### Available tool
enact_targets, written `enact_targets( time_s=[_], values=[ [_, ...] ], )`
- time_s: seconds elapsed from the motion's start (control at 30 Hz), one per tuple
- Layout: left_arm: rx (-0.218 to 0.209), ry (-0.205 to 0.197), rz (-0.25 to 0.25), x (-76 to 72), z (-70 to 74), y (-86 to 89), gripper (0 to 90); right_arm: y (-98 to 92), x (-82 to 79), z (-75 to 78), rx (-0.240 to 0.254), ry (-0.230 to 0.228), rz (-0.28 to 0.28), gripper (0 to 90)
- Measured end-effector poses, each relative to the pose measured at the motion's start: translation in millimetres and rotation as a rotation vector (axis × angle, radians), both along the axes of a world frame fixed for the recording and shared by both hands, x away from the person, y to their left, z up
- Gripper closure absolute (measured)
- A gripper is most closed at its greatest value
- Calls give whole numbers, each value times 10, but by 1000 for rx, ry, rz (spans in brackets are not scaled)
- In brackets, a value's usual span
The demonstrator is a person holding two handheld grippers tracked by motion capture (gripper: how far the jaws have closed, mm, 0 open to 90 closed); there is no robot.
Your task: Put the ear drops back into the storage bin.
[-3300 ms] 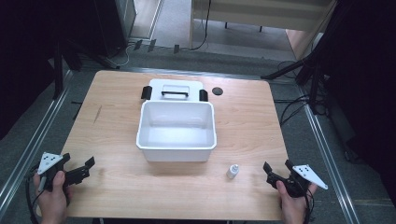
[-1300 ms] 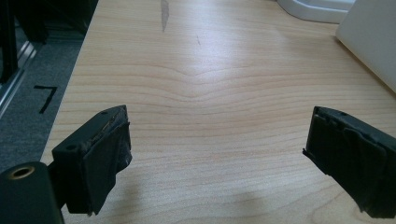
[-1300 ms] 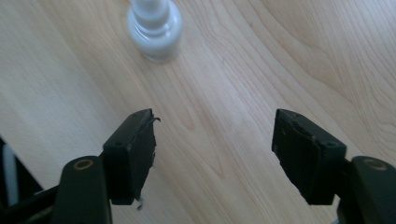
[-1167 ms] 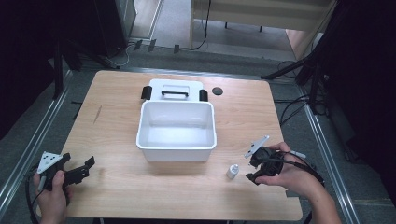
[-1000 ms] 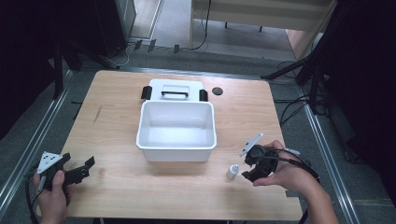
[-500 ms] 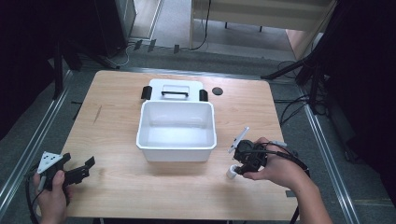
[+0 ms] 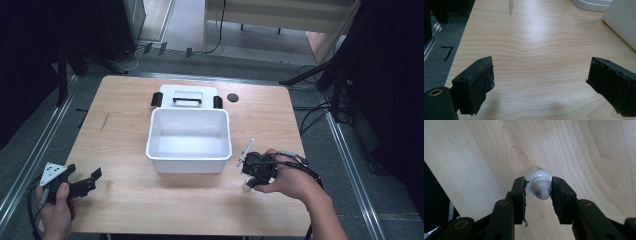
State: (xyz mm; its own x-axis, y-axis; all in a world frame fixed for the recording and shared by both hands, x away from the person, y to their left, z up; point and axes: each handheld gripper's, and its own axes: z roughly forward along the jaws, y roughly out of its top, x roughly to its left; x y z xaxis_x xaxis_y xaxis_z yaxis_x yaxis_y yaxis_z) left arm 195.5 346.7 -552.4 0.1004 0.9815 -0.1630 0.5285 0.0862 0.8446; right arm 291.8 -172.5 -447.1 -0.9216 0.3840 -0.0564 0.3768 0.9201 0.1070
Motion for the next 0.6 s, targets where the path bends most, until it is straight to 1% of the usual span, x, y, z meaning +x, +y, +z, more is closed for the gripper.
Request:
enact_targets(
  time_s=[0.23,0.43,0.5,0.53,0.57,0.6],
  values=[
    [0,-2,0,-1,0,0,72,14,14,-66,-34,-10,9,671],
    [0,-2,-1,-1,0,0,72,9,23,-66,-19,0,14,715],
    [0,-1,-2,-1,0,-1,72,6,23,-67,-21,4,19,716],
    [1,-1,-2,-1,0,-1,72,3,21,-65,-25,4,25,717],
    [1,-2,-2,-1,0,-1,72,4,18,-65,-31,0,44,718],
    [1,-2,-3,-1,0,-1,73,13,8,-65,-35,-2,47,719]
  ],
)
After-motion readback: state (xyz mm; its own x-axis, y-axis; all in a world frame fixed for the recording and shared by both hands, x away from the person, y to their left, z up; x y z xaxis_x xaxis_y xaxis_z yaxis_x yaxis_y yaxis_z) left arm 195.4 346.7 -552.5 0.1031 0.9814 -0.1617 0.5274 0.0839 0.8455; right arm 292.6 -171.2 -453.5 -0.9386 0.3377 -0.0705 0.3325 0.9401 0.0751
